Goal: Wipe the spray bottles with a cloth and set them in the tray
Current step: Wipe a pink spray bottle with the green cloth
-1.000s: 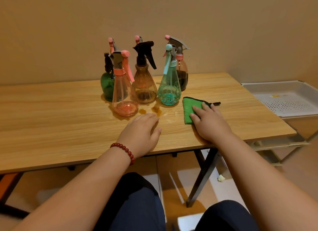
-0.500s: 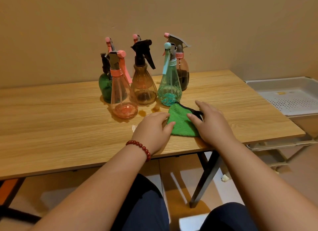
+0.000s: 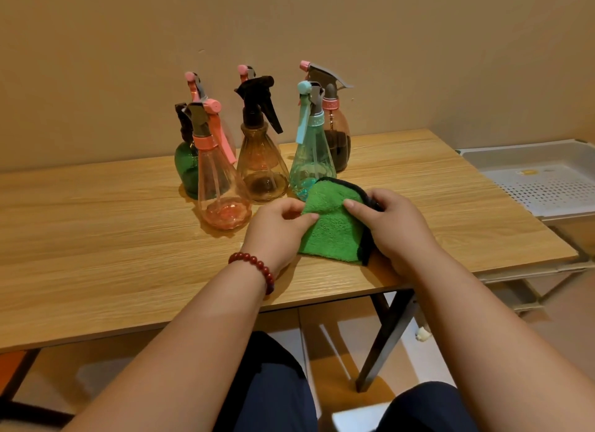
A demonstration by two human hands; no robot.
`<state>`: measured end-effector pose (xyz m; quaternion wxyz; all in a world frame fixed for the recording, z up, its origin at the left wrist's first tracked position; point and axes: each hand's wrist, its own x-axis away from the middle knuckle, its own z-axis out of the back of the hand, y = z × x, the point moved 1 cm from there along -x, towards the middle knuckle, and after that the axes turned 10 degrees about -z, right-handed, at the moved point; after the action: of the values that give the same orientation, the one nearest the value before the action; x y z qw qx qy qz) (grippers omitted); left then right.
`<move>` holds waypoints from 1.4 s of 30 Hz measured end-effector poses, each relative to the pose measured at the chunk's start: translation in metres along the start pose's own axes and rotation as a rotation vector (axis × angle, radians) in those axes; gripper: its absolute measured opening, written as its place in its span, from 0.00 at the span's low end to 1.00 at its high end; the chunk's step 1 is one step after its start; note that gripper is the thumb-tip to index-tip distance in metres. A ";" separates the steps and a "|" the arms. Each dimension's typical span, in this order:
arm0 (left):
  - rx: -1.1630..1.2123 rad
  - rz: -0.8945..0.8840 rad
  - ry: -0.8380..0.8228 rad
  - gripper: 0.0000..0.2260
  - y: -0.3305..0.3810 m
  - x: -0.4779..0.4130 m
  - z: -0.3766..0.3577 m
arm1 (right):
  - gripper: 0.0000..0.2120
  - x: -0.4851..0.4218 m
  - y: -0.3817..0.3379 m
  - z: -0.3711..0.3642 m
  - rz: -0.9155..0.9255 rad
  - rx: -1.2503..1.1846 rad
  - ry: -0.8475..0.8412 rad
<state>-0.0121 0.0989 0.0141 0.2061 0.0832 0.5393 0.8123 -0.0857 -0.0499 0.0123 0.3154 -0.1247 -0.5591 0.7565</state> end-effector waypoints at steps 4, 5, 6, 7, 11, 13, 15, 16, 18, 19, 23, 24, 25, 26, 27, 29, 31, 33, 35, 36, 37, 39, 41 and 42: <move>0.185 0.035 0.092 0.13 0.000 0.009 0.011 | 0.20 0.004 -0.005 -0.006 0.026 -0.132 -0.023; 0.218 0.026 0.127 0.13 0.000 0.012 0.014 | 0.25 0.007 -0.006 -0.006 0.095 -0.082 0.017; 0.232 0.009 0.161 0.13 0.000 0.015 0.017 | 0.25 0.012 -0.008 -0.007 0.174 -0.032 0.054; 0.230 -0.012 0.187 0.15 -0.001 0.017 0.019 | 0.23 0.015 -0.010 -0.008 0.242 -0.010 0.062; 0.257 -0.058 0.111 0.18 -0.001 0.026 0.032 | 0.17 0.021 -0.007 -0.017 0.246 0.045 -0.136; 0.118 -0.107 0.080 0.15 -0.001 0.029 0.040 | 0.15 0.021 -0.006 -0.019 0.258 0.123 -0.115; -0.062 -0.165 0.097 0.11 -0.001 0.031 0.046 | 0.12 0.023 -0.006 -0.021 0.287 0.138 -0.057; -0.116 -0.187 0.100 0.09 -0.001 0.032 0.048 | 0.10 0.024 -0.007 -0.022 0.293 0.149 -0.036; -0.180 -0.217 0.104 0.07 -0.004 0.034 0.051 | 0.07 0.026 -0.007 -0.024 0.296 0.185 -0.003; -0.184 -0.224 0.105 0.06 -0.005 0.034 0.052 | 0.06 0.028 -0.007 -0.026 0.306 0.190 0.002; -0.014 -0.173 0.069 0.05 -0.004 0.039 0.055 | 0.02 0.036 -0.010 -0.032 0.298 0.092 -0.086; 0.031 -0.149 0.066 0.05 -0.003 0.041 0.055 | 0.03 0.038 -0.011 -0.035 0.284 0.071 -0.105; 0.084 -0.128 0.071 0.06 -0.002 0.043 0.055 | 0.03 0.039 -0.012 -0.037 0.279 0.063 -0.109; 0.143 -0.110 0.082 0.06 -0.002 0.044 0.055 | 0.02 0.041 -0.014 -0.039 0.288 0.069 -0.098; 0.193 -0.093 0.090 0.07 -0.002 0.044 0.055 | 0.02 0.041 -0.014 -0.041 0.303 0.080 -0.081; 0.252 -0.059 0.075 0.08 -0.005 0.043 0.056 | 0.02 0.042 -0.017 -0.043 0.326 0.091 -0.053; 0.331 -0.021 0.029 0.10 -0.006 0.042 0.057 | 0.04 0.041 -0.017 -0.044 0.340 0.080 -0.027; 0.398 -0.009 0.018 0.10 -0.007 0.042 0.059 | 0.04 0.039 -0.017 -0.045 0.343 0.076 -0.021; 0.438 -0.001 0.055 0.09 -0.007 0.042 0.062 | 0.09 0.039 -0.016 -0.046 0.383 0.091 -0.067; 0.469 0.010 0.073 0.08 -0.007 0.043 0.063 | 0.14 0.040 -0.015 -0.047 0.437 0.129 -0.096; 0.501 0.020 0.085 0.08 -0.008 0.043 0.064 | 0.21 0.041 -0.014 -0.048 0.507 0.182 -0.130; 0.544 0.029 0.081 0.07 -0.008 0.044 0.066 | 0.31 0.043 -0.011 -0.055 0.659 0.304 -0.201; 0.612 0.042 0.064 0.07 -0.007 0.047 0.068 | 0.35 0.044 -0.005 -0.063 0.788 0.405 -0.196; 0.677 0.060 0.055 0.08 -0.005 0.048 0.070 | 0.35 0.044 -0.003 -0.066 0.831 0.431 -0.167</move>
<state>-0.0292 0.1797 0.0332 0.1281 0.1408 0.7810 0.5949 -0.0825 0.0286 -0.0009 -0.0414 -0.2083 -0.3156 0.9248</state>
